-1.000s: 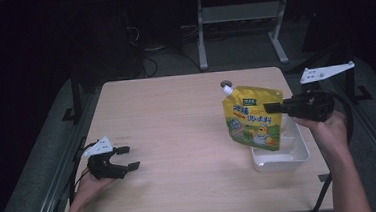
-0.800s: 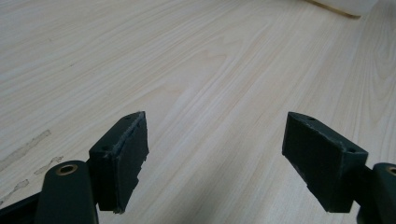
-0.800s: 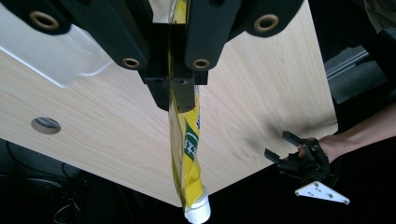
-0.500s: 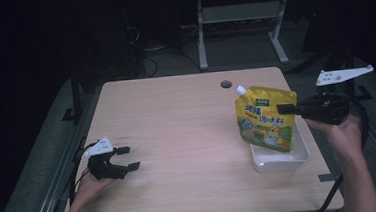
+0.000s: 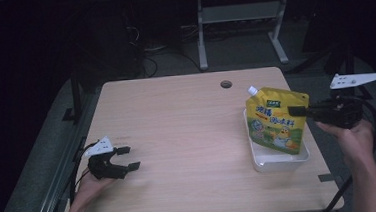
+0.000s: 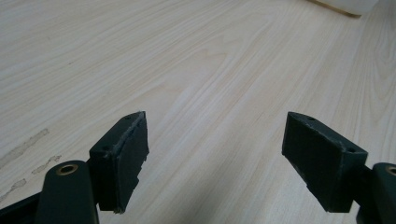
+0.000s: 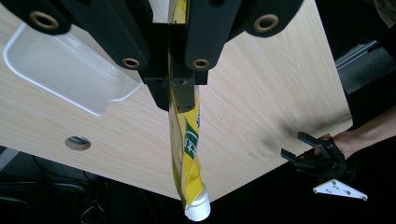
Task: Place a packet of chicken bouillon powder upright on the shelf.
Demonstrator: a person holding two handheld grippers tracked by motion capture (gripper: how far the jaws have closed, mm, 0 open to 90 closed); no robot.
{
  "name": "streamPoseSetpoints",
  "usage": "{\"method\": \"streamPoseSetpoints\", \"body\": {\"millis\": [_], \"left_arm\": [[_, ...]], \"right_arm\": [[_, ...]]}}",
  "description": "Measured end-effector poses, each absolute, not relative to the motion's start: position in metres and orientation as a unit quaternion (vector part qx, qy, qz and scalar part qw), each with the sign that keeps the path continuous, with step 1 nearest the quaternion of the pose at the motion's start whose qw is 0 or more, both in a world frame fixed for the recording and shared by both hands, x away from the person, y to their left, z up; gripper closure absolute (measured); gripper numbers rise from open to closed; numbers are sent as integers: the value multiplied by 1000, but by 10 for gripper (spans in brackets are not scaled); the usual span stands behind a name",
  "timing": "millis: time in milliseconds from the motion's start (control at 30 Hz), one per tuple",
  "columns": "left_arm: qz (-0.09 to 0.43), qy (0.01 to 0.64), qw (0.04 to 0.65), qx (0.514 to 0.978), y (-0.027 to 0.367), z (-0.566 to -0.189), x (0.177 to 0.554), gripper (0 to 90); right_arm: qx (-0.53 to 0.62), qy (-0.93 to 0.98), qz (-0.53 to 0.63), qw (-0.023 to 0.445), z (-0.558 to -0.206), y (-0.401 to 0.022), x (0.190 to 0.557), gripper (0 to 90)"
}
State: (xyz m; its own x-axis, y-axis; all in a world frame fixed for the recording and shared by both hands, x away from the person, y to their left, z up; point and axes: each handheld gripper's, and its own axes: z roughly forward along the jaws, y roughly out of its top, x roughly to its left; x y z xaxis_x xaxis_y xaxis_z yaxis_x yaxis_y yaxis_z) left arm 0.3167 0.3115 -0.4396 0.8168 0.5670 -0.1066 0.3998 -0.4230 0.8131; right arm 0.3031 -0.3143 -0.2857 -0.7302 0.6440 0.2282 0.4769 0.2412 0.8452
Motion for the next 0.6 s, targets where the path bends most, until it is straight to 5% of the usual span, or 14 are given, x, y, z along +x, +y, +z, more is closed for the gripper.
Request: {"method": "streamPoseSetpoints", "body": {"millis": [600], "left_arm": [[91, 288, 452, 839, 310, -441, 317, 223]], "right_arm": [[365, 781, 502, 77, -301, -322, 301, 896]]}}
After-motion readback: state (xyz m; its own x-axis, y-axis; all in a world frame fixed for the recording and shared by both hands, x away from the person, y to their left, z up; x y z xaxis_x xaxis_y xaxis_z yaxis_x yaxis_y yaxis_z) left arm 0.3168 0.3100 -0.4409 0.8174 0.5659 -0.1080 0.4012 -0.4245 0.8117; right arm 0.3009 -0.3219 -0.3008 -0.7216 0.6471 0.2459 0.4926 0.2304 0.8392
